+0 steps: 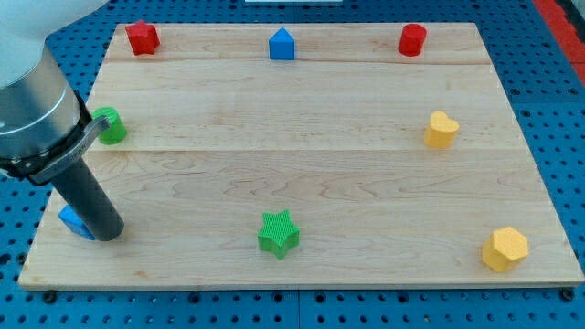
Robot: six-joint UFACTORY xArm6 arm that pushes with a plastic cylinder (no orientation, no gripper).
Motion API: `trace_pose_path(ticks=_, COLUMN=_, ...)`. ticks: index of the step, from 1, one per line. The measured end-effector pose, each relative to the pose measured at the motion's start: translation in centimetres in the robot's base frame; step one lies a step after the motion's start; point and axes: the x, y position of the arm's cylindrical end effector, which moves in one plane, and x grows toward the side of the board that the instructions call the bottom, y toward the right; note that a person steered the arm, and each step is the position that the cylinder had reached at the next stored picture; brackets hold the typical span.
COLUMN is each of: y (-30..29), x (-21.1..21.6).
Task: Push blue triangle into the red circle
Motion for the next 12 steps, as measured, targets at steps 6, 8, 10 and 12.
trace_pose_path(ticks=6, y=4.8, x=-3.4)
trace_pose_path(ticks=8, y=4.8, x=-3.6)
trace_pose_path(ticks=10, y=13.4, x=-8.5)
trace_pose_path(ticks=12, y=21.2, x=-12.8)
